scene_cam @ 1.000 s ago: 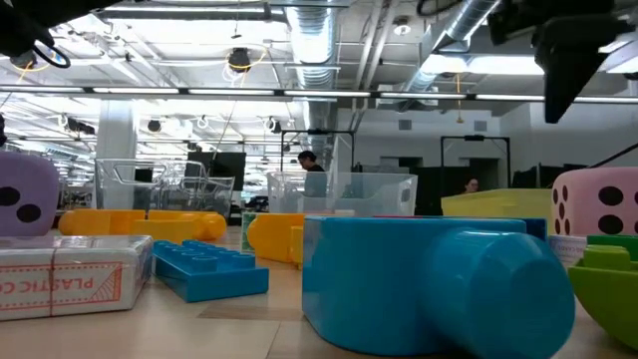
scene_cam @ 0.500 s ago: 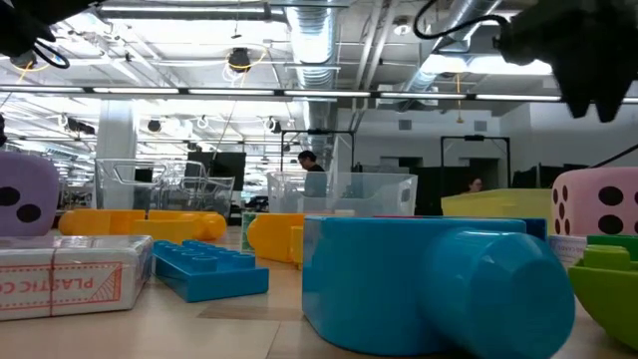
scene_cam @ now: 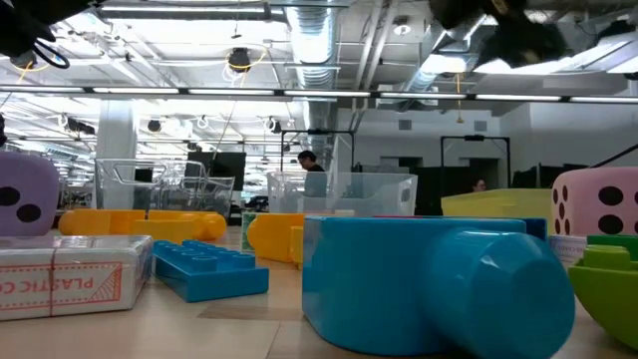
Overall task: Pick & Place Toys
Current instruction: Put the pink die into the top transparent bin
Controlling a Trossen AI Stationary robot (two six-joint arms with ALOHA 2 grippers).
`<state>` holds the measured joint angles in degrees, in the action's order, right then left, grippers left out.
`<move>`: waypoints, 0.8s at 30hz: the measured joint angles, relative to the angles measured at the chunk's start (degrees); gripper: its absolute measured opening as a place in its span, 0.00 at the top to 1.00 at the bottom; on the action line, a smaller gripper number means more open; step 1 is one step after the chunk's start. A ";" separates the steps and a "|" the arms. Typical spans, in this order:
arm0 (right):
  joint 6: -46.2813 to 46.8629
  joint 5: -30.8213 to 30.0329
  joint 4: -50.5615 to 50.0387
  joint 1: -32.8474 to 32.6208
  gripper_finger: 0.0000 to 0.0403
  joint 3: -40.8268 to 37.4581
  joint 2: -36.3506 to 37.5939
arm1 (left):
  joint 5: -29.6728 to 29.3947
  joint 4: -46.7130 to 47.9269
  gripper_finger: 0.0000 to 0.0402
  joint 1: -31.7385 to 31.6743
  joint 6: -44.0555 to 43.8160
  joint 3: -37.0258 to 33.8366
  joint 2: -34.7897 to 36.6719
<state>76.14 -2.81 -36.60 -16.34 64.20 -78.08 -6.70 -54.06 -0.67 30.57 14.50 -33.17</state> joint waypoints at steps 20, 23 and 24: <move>11.87 0.04 26.92 0.44 0.33 0.00 0.00 | -0.07 -1.90 0.00 4.56 0.00 0.00 0.00; 15.71 2.39 25.21 1.42 0.33 0.00 0.00 | -0.07 -1.90 0.00 4.55 0.16 0.00 0.02; 17.42 4.04 24.63 1.84 0.33 0.00 0.00 | -0.07 -1.90 0.00 4.55 0.17 0.00 0.00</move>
<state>93.56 1.23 -11.97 -14.50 64.20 -78.08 -6.76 -55.96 3.88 30.74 14.50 -33.17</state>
